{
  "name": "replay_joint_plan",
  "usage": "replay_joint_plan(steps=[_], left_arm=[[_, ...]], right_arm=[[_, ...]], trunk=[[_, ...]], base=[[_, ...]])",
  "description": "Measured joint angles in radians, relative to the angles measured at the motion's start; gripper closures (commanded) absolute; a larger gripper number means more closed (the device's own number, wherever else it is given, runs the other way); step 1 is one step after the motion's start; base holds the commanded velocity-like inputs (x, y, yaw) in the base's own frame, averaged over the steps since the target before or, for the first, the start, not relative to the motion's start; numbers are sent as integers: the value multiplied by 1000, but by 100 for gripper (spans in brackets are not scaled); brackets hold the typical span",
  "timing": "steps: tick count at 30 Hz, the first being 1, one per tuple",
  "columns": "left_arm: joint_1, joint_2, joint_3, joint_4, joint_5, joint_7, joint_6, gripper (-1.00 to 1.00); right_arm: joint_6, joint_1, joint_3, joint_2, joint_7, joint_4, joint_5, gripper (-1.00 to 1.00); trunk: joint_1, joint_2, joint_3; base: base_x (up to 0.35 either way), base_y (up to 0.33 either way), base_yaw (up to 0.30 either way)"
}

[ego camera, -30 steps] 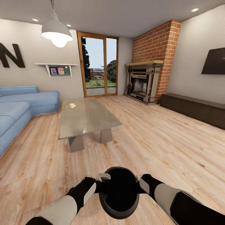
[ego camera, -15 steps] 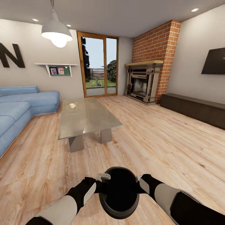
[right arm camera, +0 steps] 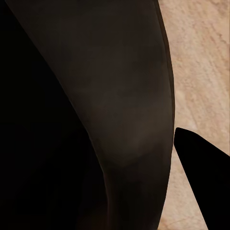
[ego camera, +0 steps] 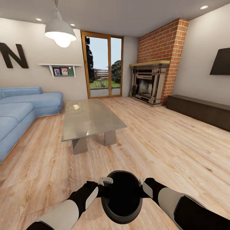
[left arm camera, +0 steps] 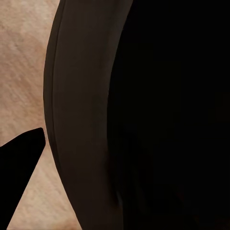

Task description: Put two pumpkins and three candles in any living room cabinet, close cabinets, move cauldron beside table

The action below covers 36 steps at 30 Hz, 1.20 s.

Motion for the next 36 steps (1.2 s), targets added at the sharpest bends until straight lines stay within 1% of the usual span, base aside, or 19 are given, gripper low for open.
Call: replay_joint_plan(steps=[8,12,36], left_arm=[[0,0,0,0,0,0,0,100],[0,0,0,-1,-1,0,0,100],[0,0,1,-1,-1,0,0,100]], right_arm=[[-1,0,1,0,0,0,-1,100],[-1,0,1,0,0,0,-1,100],[-1,0,-1,0,0,0,1,100]], trunk=[[0,0,-1],[0,0,0],[0,0,21]], base=[[0,0,10],[0,0,121],[0,0,237]])
